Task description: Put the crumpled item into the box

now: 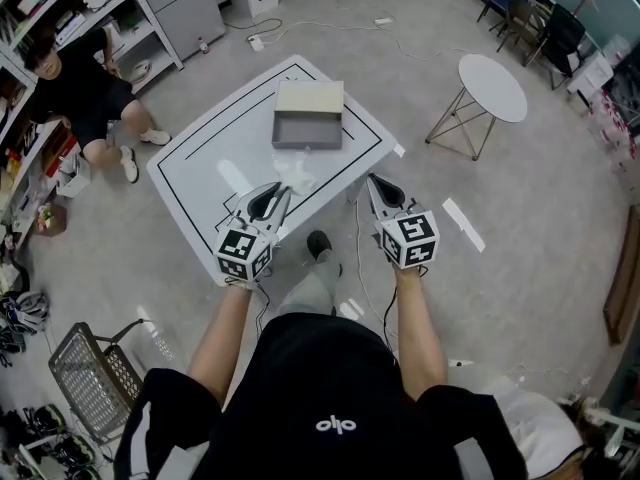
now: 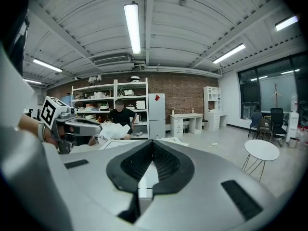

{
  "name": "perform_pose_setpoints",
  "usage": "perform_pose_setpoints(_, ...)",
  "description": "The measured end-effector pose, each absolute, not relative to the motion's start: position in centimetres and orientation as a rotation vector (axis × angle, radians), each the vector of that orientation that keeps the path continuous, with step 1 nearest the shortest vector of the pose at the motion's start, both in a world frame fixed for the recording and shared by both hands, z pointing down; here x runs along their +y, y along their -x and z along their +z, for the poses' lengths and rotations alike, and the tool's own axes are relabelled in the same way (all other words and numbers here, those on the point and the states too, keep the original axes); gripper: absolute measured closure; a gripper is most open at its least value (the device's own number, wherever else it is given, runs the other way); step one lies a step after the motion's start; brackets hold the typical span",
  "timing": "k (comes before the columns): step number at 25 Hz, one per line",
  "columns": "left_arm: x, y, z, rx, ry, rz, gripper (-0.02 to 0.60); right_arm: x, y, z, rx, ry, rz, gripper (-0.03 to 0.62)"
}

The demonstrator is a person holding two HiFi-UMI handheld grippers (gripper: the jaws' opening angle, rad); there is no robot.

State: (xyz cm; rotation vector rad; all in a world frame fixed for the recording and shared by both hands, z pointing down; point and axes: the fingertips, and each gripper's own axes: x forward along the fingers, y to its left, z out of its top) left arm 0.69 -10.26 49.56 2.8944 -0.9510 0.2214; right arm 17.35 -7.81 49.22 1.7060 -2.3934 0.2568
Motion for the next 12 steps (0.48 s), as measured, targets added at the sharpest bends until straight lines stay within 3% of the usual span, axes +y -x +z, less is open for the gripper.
perform_pose_setpoints(12,-18.8,-5.3,51.3,-0.945,-2.859,0.227,0.52,-17.0,-21.4,49.2,-2.378,-1.681,0.255,0.585)
